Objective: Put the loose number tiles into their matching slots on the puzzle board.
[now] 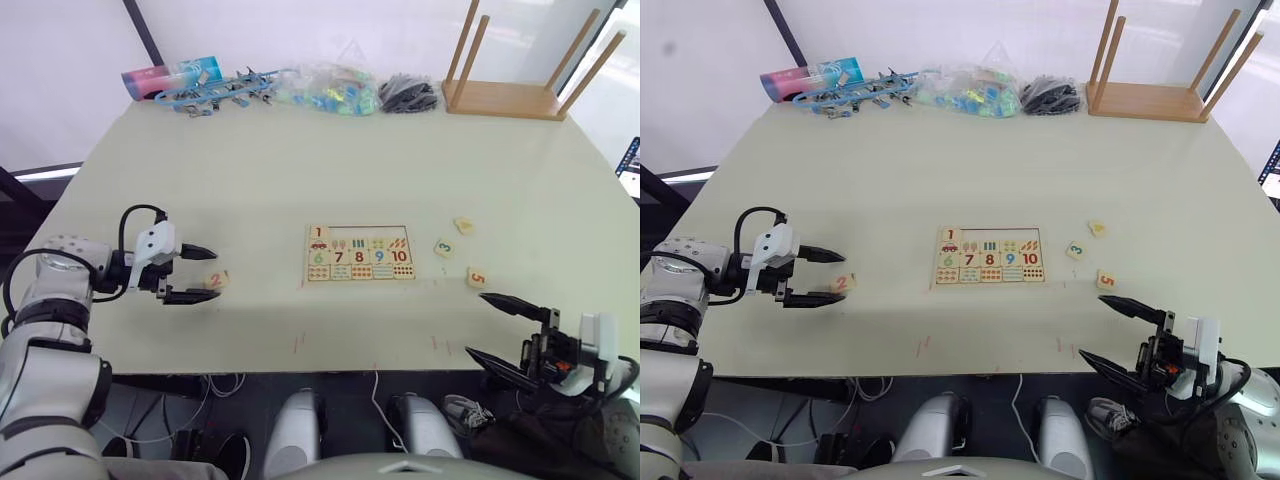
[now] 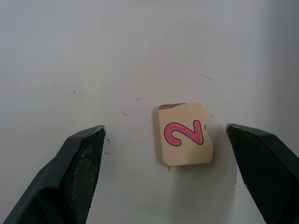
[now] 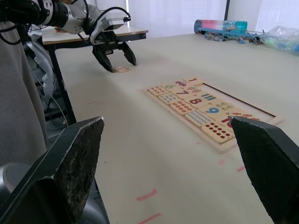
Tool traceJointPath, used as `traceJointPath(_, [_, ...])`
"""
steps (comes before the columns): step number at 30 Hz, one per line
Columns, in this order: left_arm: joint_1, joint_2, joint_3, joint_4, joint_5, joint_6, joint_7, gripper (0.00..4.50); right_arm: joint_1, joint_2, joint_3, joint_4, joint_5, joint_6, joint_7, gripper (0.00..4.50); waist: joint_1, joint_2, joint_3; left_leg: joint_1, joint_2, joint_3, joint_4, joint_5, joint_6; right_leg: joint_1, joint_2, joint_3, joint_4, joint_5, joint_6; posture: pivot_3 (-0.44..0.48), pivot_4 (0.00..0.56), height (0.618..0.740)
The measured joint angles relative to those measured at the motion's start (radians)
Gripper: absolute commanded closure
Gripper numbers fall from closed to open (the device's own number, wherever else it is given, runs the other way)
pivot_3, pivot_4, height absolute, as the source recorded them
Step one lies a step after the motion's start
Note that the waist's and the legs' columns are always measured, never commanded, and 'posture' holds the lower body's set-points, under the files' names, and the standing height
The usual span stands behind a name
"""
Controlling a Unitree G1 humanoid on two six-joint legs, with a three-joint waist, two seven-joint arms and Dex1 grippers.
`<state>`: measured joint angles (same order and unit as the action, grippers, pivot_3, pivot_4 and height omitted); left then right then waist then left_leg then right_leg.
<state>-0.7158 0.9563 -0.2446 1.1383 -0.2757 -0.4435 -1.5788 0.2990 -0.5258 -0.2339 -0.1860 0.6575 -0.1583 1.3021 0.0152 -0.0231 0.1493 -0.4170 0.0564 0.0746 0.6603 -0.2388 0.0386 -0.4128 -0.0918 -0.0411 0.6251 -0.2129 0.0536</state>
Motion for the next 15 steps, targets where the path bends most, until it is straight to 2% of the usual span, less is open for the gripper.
traceJointPath(2, [-0.001, 0.0, -0.002, 0.002, 0.0, 0.0, 0.0, 0.93, 0.001, -0.001, 0.0, -0.001, 0.0, 0.0, -0.001, 0.0, 0.0, 0.0, 0.0, 0.0, 0.0, 0.0, 0.0, 0.0, 0.0, 0.0, 0.0, 0.0, 0.0, 0.0, 0.0, 0.0, 0.15, 0.737])
traceJointPath(3, [-0.002, 0.0, -0.003, 0.004, 0.0, 0.0, 0.0, 1.47, 0.002, -0.001, 0.0, -0.001, 0.0, 0.0, -0.002, 0.0, 0.0, 0.0, 0.0, 0.0, 0.0, 0.0, 0.0, 0.0, 0.0, 0.0, 0.0, 0.0, 0.0, 0.0, 0.0, 0.0, 0.15, 0.737])
traceJointPath(8, [-0.003, 0.0, -0.007, 0.004, -0.001, -0.001, 0.0, 3.56, 0.002, -0.001, 0.0, -0.002, 0.0, 0.001, -0.005, 0.0, 0.0, 0.0, 0.0, 0.0, 0.0, 0.0, 0.0, 0.0, 0.0, 0.0, 0.0, 0.0, 0.0, 0.0, 0.0, 0.0, 0.15, 0.737])
traceJointPath(15, [-0.003, 0.0, -0.023, 0.001, -0.025, 0.0, 0.0, 3.55, 0.005, -0.005, -0.001, -0.002, 0.001, 0.001, -0.004, 0.0, 0.0, 0.0, 0.0, 0.0, 0.0, 0.0, 0.001, 0.0, 0.0, 0.0, 0.0, 0.0, 0.001, 0.0, 0.0, 0.0, 0.15, 0.737])
